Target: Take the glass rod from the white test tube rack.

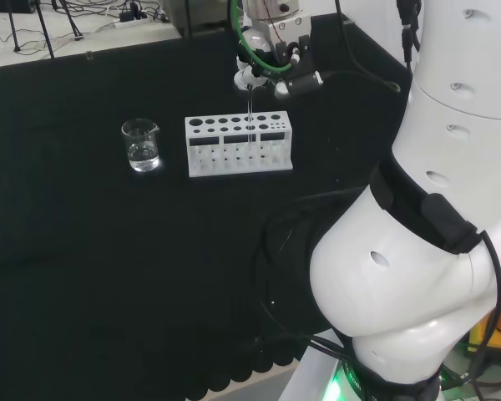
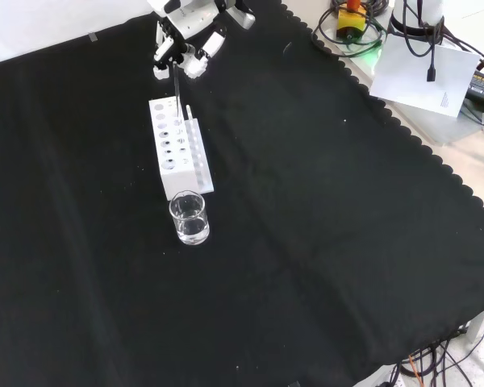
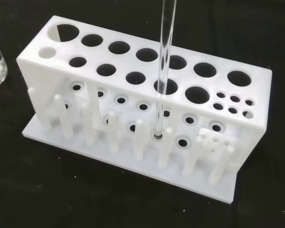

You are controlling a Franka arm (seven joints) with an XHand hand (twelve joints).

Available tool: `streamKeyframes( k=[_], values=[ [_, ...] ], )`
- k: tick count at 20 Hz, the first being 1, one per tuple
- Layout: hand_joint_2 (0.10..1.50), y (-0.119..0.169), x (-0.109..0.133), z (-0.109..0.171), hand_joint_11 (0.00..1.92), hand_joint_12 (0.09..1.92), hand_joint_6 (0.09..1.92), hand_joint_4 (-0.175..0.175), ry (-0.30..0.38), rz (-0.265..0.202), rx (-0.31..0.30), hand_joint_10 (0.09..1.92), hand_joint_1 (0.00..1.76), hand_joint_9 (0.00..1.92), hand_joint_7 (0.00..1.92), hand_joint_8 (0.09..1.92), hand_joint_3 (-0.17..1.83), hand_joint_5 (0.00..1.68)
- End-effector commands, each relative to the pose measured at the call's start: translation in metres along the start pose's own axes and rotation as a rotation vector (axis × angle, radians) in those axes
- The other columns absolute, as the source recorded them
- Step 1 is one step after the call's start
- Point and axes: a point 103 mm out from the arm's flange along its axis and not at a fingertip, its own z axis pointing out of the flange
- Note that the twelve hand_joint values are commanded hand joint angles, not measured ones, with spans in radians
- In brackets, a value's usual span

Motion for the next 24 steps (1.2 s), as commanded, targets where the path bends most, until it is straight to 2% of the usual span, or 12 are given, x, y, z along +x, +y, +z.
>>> streamKeyframes(
  k=[1,10,12,14,17,22,23,24],
  values=[
    [1.28,0.005,-0.002,0.001,1.13,1.14,0.86,-0.175,-0.011,0.000,-0.002,0.92,0.84,1.49,1.26,0.93,-0.17,0.57],
    [1.27,0.013,-0.004,-0.002,1.49,0.94,0.90,-0.175,-0.025,0.008,-0.022,0.89,1.01,1.63,1.35,0.93,-0.17,0.73],
    [1.25,0.015,-0.006,-0.005,1.60,0.88,1.15,-0.175,-0.014,0.009,-0.038,0.88,1.07,1.67,1.36,0.95,-0.10,0.77],
    [1.23,0.018,-0.008,-0.008,1.69,0.82,1.24,-0.175,-0.012,0.012,-0.045,0.88,1.10,1.70,1.37,0.98,-0.04,0.79],
    [1.21,0.023,-0.010,-0.008,1.81,0.78,1.25,-0.175,-0.006,0.011,-0.039,0.88,1.11,1.73,1.38,1.01,-0.01,0.81],
    [1.20,0.028,-0.012,-0.004,1.90,0.70,1.26,-0.175,0.023,0.000,-0.041,0.89,1.12,1.75,1.38,1.05,0.00,0.81],
    [1.20,0.029,-0.012,-0.004,1.90,0.68,1.26,-0.175,0.027,-0.003,-0.057,0.89,1.12,1.75,1.37,1.06,0.00,0.81],
    [1.19,0.029,-0.012,-0.005,1.86,0.66,1.20,-0.175,0.032,-0.006,-0.101,0.91,1.17,1.72,1.23,1.09,-0.02,0.84]
  ],
)
